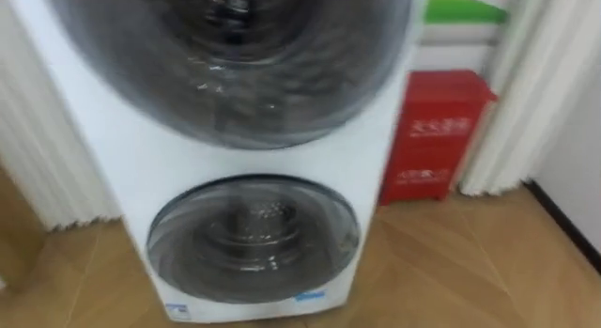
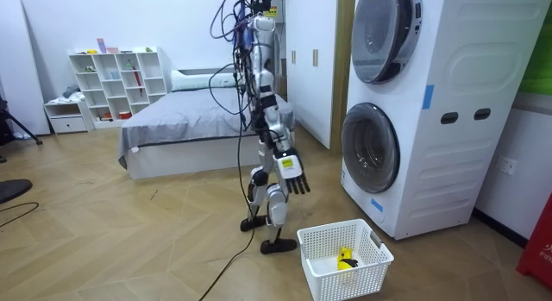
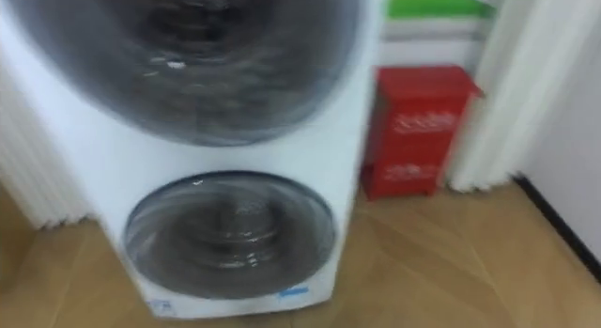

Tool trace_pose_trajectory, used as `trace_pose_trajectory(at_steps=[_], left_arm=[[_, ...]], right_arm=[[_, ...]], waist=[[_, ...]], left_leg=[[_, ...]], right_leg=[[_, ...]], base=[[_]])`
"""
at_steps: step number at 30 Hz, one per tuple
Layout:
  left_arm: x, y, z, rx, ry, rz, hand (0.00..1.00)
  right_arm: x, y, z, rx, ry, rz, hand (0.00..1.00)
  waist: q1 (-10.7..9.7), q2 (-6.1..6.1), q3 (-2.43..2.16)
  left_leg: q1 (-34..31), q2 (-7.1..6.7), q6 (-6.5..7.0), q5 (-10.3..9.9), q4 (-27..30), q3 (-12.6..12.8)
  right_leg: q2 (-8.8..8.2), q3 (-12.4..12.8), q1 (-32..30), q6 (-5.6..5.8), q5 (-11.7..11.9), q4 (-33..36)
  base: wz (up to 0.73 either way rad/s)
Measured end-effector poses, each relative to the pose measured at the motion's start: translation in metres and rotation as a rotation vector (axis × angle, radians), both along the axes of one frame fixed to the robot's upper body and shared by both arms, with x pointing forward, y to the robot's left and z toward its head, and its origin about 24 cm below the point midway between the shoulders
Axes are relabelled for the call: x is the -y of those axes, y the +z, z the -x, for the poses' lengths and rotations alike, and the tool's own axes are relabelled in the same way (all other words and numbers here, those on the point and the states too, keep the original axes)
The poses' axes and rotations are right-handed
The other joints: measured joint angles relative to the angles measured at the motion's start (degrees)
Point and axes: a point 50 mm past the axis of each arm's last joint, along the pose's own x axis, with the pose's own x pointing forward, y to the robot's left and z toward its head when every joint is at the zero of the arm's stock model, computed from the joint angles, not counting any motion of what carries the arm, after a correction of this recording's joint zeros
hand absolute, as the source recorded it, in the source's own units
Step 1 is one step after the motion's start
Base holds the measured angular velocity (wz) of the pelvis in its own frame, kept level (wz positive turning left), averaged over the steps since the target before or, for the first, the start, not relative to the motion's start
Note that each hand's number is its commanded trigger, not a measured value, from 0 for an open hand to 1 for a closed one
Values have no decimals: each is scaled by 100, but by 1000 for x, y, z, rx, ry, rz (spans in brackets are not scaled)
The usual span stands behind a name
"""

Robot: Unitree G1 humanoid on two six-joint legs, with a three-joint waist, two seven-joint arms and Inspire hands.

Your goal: Pick clothes from washing machine

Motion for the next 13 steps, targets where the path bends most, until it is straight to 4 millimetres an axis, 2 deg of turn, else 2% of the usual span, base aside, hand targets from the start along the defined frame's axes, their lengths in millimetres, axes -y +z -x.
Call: trace_pose_trajectory(at_steps=[2,3,4,5,8,13], left_arm=[[2,0,30,-94,6,-38,0],[7,-1,41,-132,4,-45,0],[11,-3,44,-146,5,-39,0],[19,-6,47,-166,3,-17,0],[31,-10,47,-171,5,13,0],[34,-13,28,-146,-1,22,0]], right_arm=[[-1,1,-6,33,12,-5,0],[-1,1,-9,51,18,-12,0],[-2,1,-10,55,21,-17,0],[-3,0,-10,58,24,-28,0],[-9,-2,-6,32,31,-49,0],[-9,-3,-1,13,-2,-54,0]], waist=[[118,33,24],[169,91,43],[193,109,42],[220,123,62],[256,147,61],[228,193,57]], left_leg=[[69,-21,20,-34,-2,-12],[97,-27,39,-74,-8,-42],[103,-37,42,-81,-10,-68],[117,-55,49,-89,-30,-127],[155,-54,48,-93,-49,-136],[163,-52,47,-93,-46,-139]], right_leg=[[-35,-62,97,31,-61,-5],[-49,-114,143,45,-88,-5],[-56,-127,160,53,-96,-5],[-66,-150,212,67,-112,-10],[-67,-167,248,61,-139,10],[-58,-136,284,58,-149,8]], base=[[24],[19],[19],[14],[5],[-1]])
